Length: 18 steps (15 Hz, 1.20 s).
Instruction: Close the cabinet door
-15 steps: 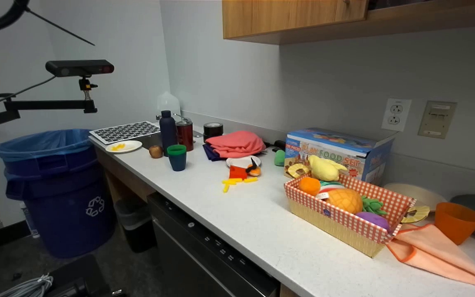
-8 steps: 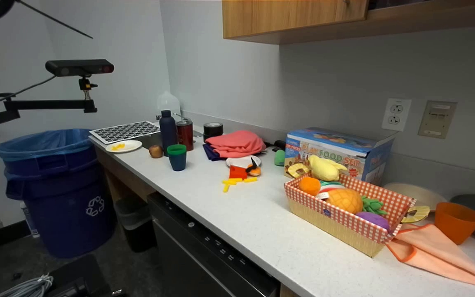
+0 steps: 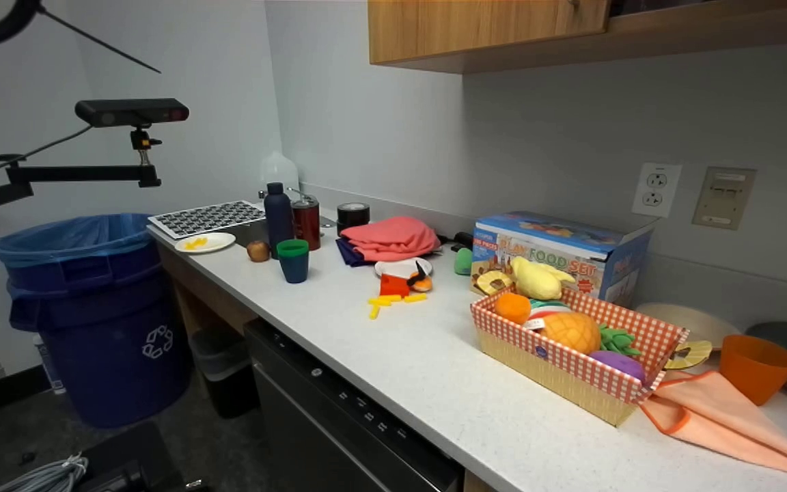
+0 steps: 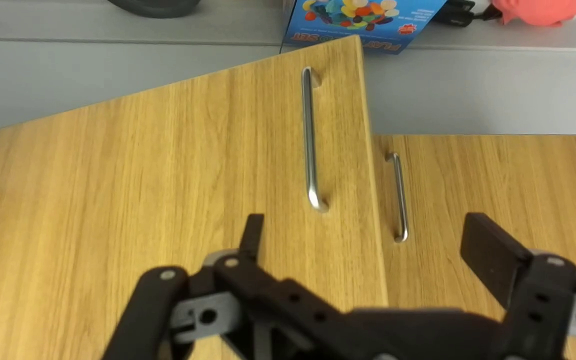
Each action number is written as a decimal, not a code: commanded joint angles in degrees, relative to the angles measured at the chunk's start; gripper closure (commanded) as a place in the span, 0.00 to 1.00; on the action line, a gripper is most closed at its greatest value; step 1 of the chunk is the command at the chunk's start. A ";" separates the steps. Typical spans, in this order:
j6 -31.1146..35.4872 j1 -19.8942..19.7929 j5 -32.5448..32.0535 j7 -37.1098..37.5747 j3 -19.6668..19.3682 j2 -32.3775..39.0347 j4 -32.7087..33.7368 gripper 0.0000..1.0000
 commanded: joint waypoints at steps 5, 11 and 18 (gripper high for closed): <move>7.24 4.52 8.52 -11.81 -1.81 7.05 3.06 0.00; 9.02 4.94 15.51 -18.76 -1.15 10.92 5.26 0.00; 10.43 3.45 25.13 -27.77 -0.03 15.91 5.61 0.00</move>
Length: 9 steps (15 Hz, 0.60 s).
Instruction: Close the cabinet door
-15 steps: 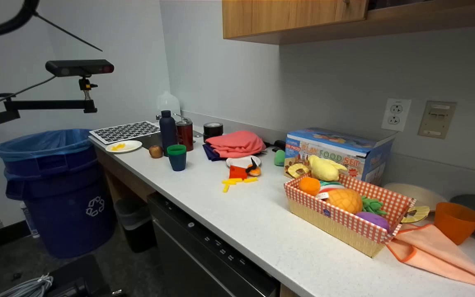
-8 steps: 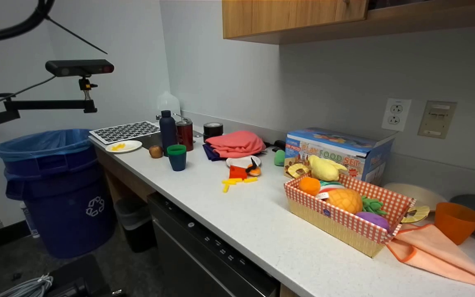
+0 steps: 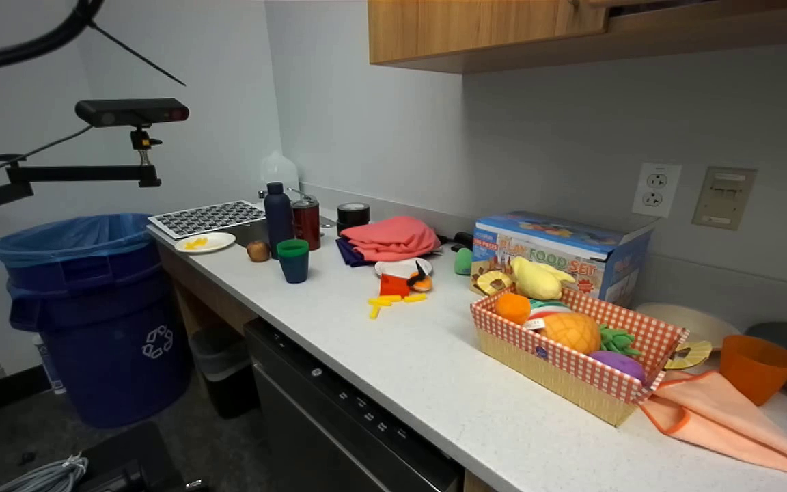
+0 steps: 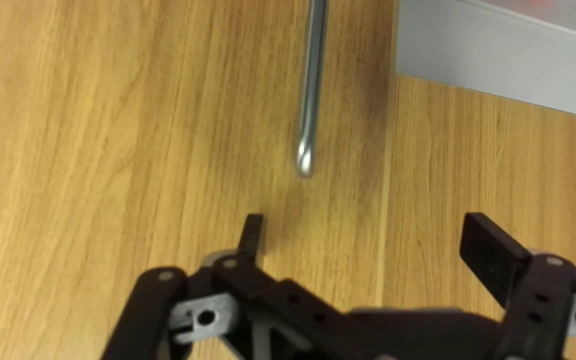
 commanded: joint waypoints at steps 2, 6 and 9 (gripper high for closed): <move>0.66 -1.39 8.34 -7.27 1.11 5.22 2.25 0.00; -0.06 -3.50 13.85 -10.55 3.12 8.65 4.29 0.00; -0.11 -5.33 16.71 -11.78 5.00 10.39 6.41 0.00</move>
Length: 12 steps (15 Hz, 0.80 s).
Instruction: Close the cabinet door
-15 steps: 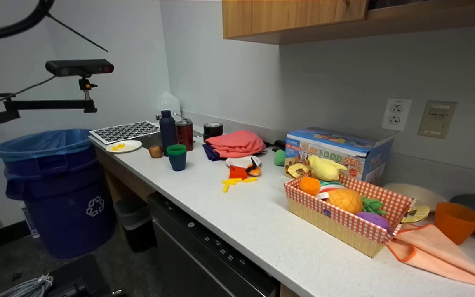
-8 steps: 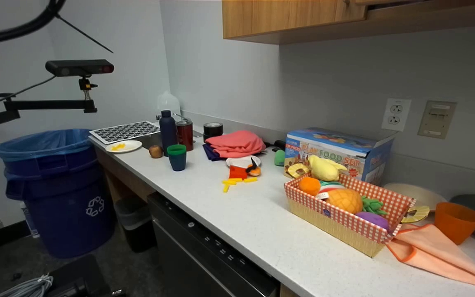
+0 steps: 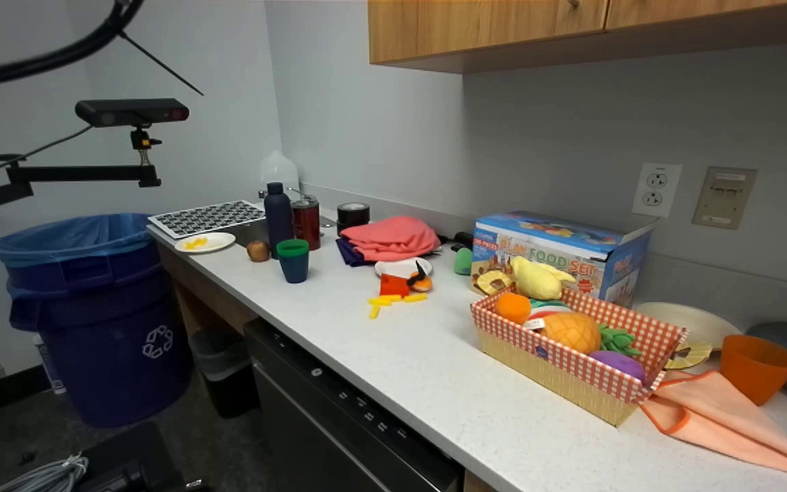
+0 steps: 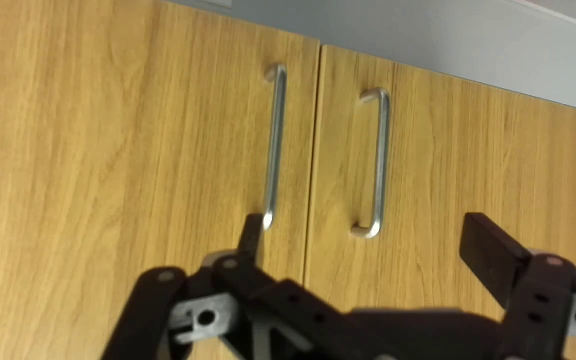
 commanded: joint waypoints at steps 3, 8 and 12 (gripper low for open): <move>-0.66 -4.87 3.44 -1.16 4.41 2.34 4.52 0.00; 0.48 -6.82 0.53 4.02 7.57 -2.13 0.87 0.00; 1.75 -7.72 -1.88 9.40 9.05 -7.49 -4.95 0.00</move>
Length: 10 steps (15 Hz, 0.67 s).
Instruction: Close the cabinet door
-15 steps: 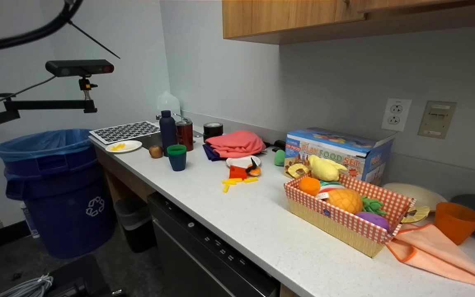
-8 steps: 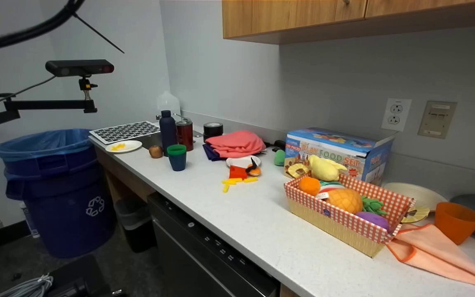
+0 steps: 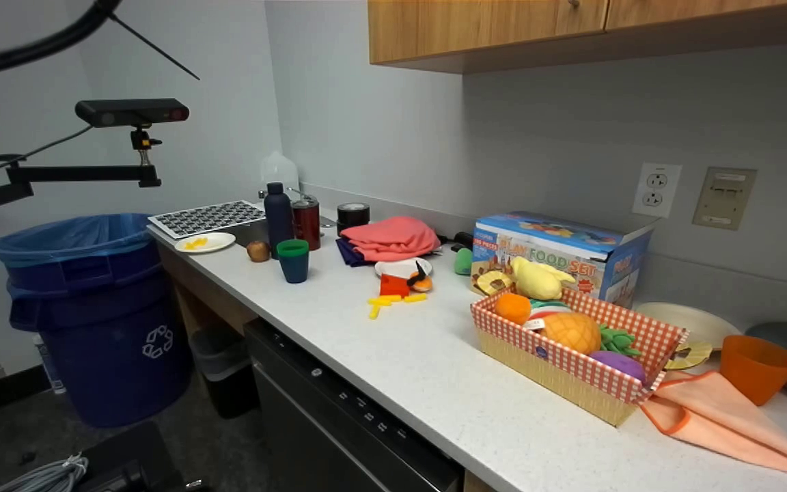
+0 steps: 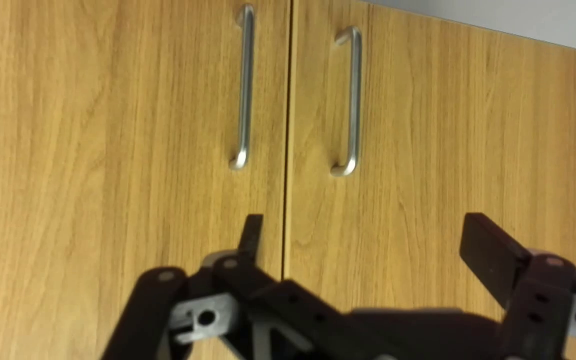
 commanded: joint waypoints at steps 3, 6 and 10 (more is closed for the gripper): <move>3.07 -1.44 -4.26 6.79 2.92 -9.89 -11.49 0.00; 5.09 -1.01 -5.94 9.54 3.42 -13.97 -16.47 0.00; 6.90 -0.88 -8.12 12.30 3.39 -20.03 -22.20 0.00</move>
